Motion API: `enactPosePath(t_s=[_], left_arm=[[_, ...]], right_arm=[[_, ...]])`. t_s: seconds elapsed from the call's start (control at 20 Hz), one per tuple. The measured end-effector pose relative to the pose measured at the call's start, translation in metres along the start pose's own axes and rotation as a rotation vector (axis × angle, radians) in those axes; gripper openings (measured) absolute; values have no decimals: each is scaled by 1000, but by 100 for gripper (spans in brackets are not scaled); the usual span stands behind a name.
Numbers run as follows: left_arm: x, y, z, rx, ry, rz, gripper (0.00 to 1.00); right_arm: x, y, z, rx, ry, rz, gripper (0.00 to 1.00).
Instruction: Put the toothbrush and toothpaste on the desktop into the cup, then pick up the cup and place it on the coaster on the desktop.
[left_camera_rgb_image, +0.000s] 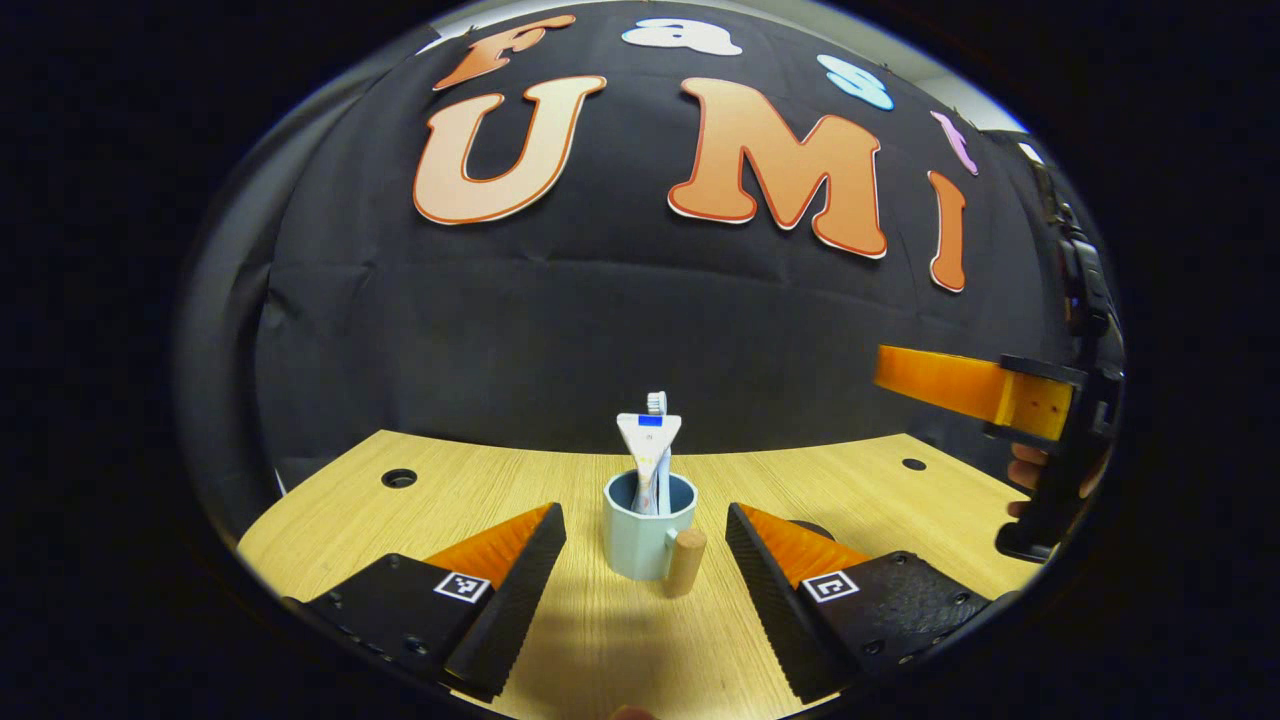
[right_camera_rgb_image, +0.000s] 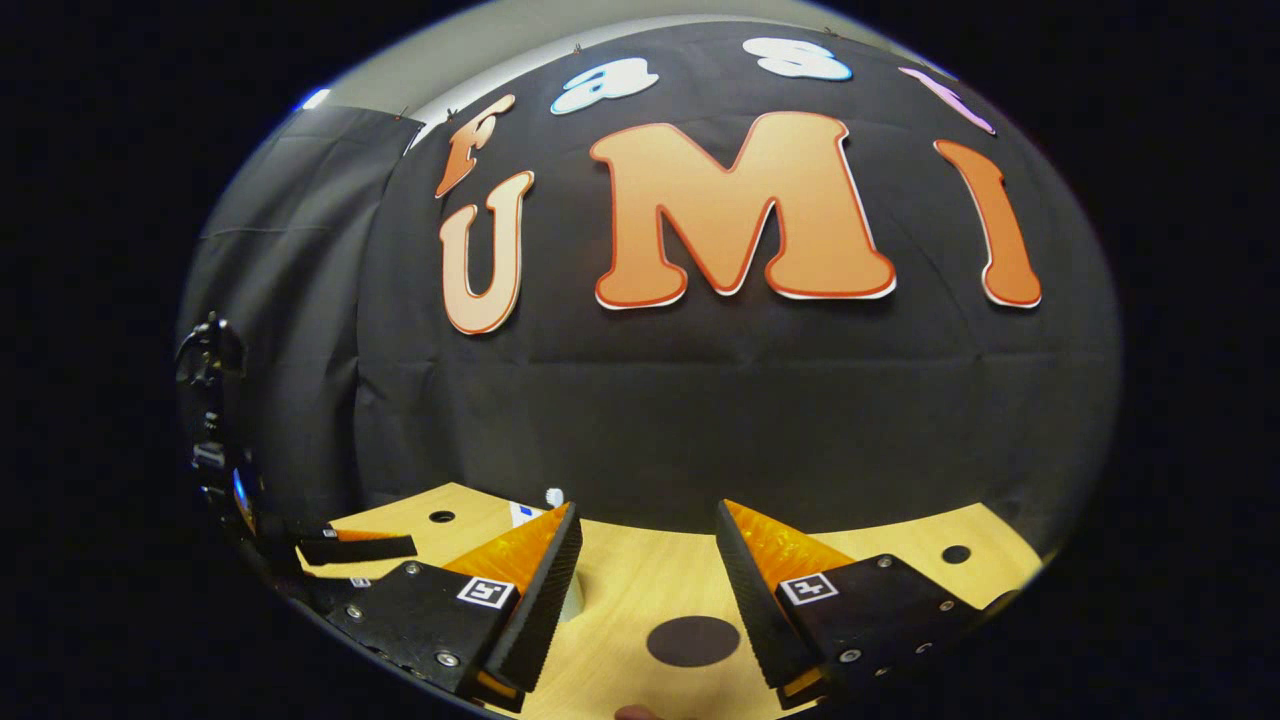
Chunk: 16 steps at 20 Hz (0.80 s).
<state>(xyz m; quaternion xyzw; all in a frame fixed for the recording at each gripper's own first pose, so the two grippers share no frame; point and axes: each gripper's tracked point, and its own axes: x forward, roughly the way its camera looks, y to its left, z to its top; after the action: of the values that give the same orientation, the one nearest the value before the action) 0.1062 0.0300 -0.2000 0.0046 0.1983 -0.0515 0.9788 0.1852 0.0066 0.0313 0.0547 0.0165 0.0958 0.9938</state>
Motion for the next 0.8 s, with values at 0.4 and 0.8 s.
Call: enactPosePath(t_s=[0.4,0.8], left_arm=[[35,-23,3,40,238,46,96],[60,-33,-47,-57,547,58,97]], right_arm=[[-62,-60,18,-59,23,-55,82],[-98,-76,29,-90,35,-41,82]])
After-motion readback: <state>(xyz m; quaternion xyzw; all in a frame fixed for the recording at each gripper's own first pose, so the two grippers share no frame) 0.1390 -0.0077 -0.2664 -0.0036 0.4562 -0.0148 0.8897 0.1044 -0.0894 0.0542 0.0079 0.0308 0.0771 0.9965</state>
